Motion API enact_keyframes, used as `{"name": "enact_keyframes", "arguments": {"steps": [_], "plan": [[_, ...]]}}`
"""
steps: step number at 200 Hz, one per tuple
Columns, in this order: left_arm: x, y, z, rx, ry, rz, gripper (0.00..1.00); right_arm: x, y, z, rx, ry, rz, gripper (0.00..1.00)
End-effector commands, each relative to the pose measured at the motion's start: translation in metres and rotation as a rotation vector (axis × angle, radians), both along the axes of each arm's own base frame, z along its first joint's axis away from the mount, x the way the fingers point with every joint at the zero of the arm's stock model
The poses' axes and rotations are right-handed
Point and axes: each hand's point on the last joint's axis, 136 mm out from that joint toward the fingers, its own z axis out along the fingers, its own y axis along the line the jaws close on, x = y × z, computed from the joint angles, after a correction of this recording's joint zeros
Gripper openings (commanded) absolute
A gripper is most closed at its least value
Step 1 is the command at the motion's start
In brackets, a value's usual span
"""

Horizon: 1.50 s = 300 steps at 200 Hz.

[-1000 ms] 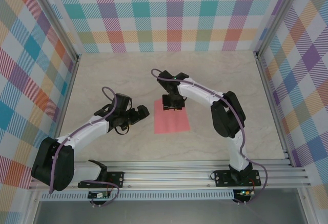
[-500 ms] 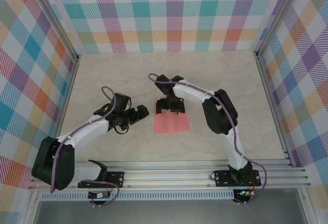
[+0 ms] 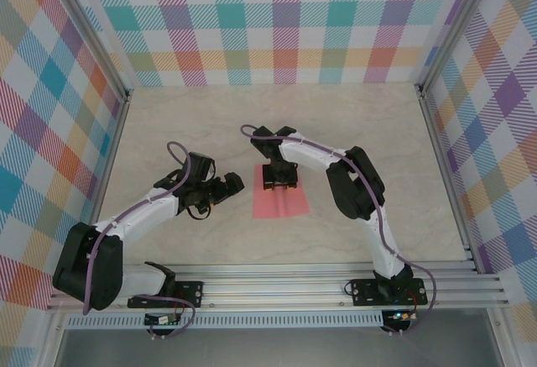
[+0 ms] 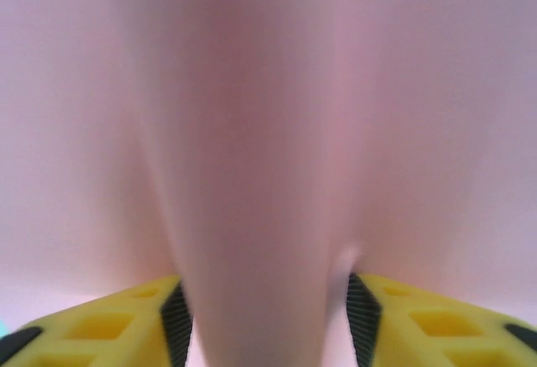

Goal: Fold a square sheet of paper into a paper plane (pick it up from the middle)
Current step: First fold in half a square sheet of paper at the center of the table.

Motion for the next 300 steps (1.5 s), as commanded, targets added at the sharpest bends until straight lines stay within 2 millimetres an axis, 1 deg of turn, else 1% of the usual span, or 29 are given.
{"name": "enact_keyframes", "arguments": {"steps": [1,8,17,25,45,58,64,70,91,100,102,106,115,131,152,161,174,189,199,205,218,222,228,233,246,256,266,284,300], "plan": [[0.006,0.001,0.009,-0.004,-0.009,-0.003,1.0,0.003,-0.001,0.022,0.073,-0.022,-0.038,0.4],[0.006,0.001,0.01,-0.004,-0.011,-0.002,1.0,0.006,-0.004,0.027,0.076,-0.033,-0.044,0.36],[0.005,0.001,0.01,-0.006,-0.013,-0.001,1.0,0.008,-0.007,0.034,0.076,-0.046,-0.049,0.34],[0.005,0.002,0.011,-0.005,-0.014,-0.001,1.0,0.009,-0.008,0.04,0.09,-0.052,-0.047,0.31],[0.006,0.001,0.011,-0.005,-0.013,-0.004,1.0,0.008,-0.005,0.058,0.158,-0.069,-0.043,0.28],[0.006,0.001,0.013,-0.012,-0.013,-0.007,1.0,0.008,-0.002,0.07,0.244,-0.064,-0.065,0.27],[0.008,0.0,0.014,-0.021,-0.016,-0.008,1.0,0.009,0.002,0.078,0.308,-0.063,-0.073,0.27],[0.008,-0.001,0.016,-0.034,-0.016,-0.01,1.0,0.008,0.01,0.087,0.399,-0.053,-0.068,0.28],[0.014,-0.008,0.028,-0.108,-0.039,-0.028,1.0,0.006,0.036,0.132,0.774,-0.026,-0.037,0.3],[0.015,-0.011,0.033,-0.149,-0.04,-0.036,1.0,0.006,0.04,0.145,0.891,-0.007,-0.02,0.31],[0.02,-0.014,0.037,-0.164,-0.063,-0.04,1.0,0.006,0.04,0.147,0.909,-0.001,-0.017,0.31],[0.023,-0.015,0.041,-0.183,-0.075,-0.042,1.0,0.007,0.039,0.148,0.931,0.002,-0.016,0.31],[0.026,-0.019,0.047,-0.217,-0.087,-0.05,1.0,0.009,0.033,0.142,0.931,0.014,-0.039,0.33],[0.032,-0.028,0.054,-0.261,-0.099,-0.076,1.0,0.012,0.024,0.113,0.897,0.07,-0.091,0.35],[0.038,-0.036,0.048,-0.282,-0.066,-0.097,1.0,0.011,0.023,0.077,0.867,0.137,-0.126,0.37],[0.04,-0.039,0.044,-0.292,-0.051,-0.101,0.99,0.011,0.023,0.066,0.857,0.156,-0.133,0.37],[0.043,-0.043,0.039,-0.309,-0.031,-0.105,0.97,0.01,0.02,0.051,0.826,0.166,-0.142,0.39],[0.045,-0.047,0.033,-0.322,-0.011,-0.11,0.96,0.01,0.017,0.043,0.8,0.163,-0.135,0.41],[0.045,-0.049,0.028,-0.32,0.003,-0.113,0.96,0.01,0.013,0.037,0.77,0.161,-0.136,0.47],[0.045,-0.05,0.025,-0.32,0.012,-0.115,0.96,0.01,0.009,0.032,0.747,0.162,-0.137,0.48],[0.046,-0.055,0.019,-0.322,0.028,-0.125,0.96,0.009,0.0,0.027,0.71,0.159,-0.147,0.49],[0.046,-0.057,0.018,-0.322,0.033,-0.13,0.96,0.01,-0.003,0.026,0.705,0.156,-0.151,0.52],[0.046,-0.06,0.015,-0.322,0.042,-0.136,0.96,0.01,-0.008,0.026,0.69,0.151,-0.158,0.6],[0.046,-0.062,0.013,-0.321,0.048,-0.144,0.96,0.01,-0.012,0.025,0.677,0.145,-0.163,0.63],[0.047,-0.069,0.01,-0.318,0.06,-0.159,0.95,0.011,-0.022,0.029,0.664,0.124,-0.176,0.63],[0.048,-0.073,0.009,-0.317,0.064,-0.17,0.95,0.011,-0.028,0.032,0.663,0.11,-0.185,0.68],[0.049,-0.078,0.008,-0.314,0.067,-0.182,0.94,0.01,-0.033,0.035,0.67,0.1,-0.193,0.68],[0.051,-0.088,0.005,-0.317,0.08,-0.21,0.93,0.007,-0.04,0.036,0.665,0.101,-0.206,0.69],[0.05,-0.098,0.0,-0.319,0.105,-0.251,0.9,0.005,-0.043,0.037,0.667,0.092,-0.216,0.7]]}}
